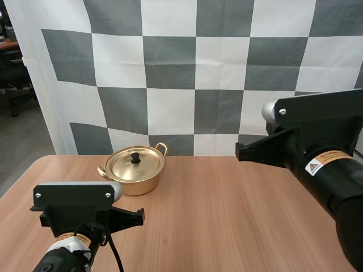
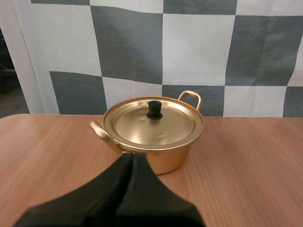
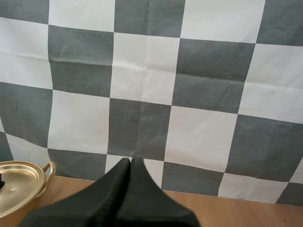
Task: Open the pot, put the car inside, and close it
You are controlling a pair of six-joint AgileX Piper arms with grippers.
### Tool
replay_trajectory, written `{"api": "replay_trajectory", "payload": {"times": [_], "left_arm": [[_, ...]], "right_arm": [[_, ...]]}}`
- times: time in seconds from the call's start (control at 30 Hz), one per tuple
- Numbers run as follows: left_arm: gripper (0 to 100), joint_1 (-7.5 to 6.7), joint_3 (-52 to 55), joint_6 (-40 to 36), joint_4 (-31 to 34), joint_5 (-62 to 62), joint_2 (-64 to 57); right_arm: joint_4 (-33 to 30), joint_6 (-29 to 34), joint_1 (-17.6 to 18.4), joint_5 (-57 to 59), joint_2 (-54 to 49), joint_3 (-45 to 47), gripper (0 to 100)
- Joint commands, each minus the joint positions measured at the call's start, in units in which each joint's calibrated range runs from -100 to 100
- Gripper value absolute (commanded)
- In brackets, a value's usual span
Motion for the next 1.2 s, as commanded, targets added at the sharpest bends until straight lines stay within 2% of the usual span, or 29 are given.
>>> {"api": "replay_trajectory", "payload": {"times": [0.0,0.17,0.43,0.6,0.87,1.07,1.17], "left_arm": [[0,-0.01,0.00,0.05,0.01,-0.01,0.00],[0,-0.01,0.00,0.05,0.01,-0.85,0.00],[0,-0.01,0.00,0.05,0.01,-0.85,0.00],[0,-0.01,0.00,0.05,0.01,-0.85,0.00],[0,-0.01,0.00,0.05,0.01,-0.85,0.00],[0,-0.01,0.00,0.05,0.01,-0.85,0.00],[0,-0.01,0.00,0.05,0.01,-0.85,0.00]], "right_arm": [[0.00,-0.05,-0.06,-8.80,-1.50,8.15,0],[0.00,-0.05,-0.06,-15.12,-5.16,15.99,0],[0.00,-0.28,-0.06,-15.88,-11.07,23.00,0],[0.00,-0.28,-0.32,-21.98,-12.16,25.82,0],[7.02,-0.28,-3.54,-19.61,-12.16,25.82,0],[7.83,-0.28,-3.88,-4.08,-12.16,25.82,0],[7.83,-0.28,-3.88,-3.29,-13.19,25.82,0]]}}
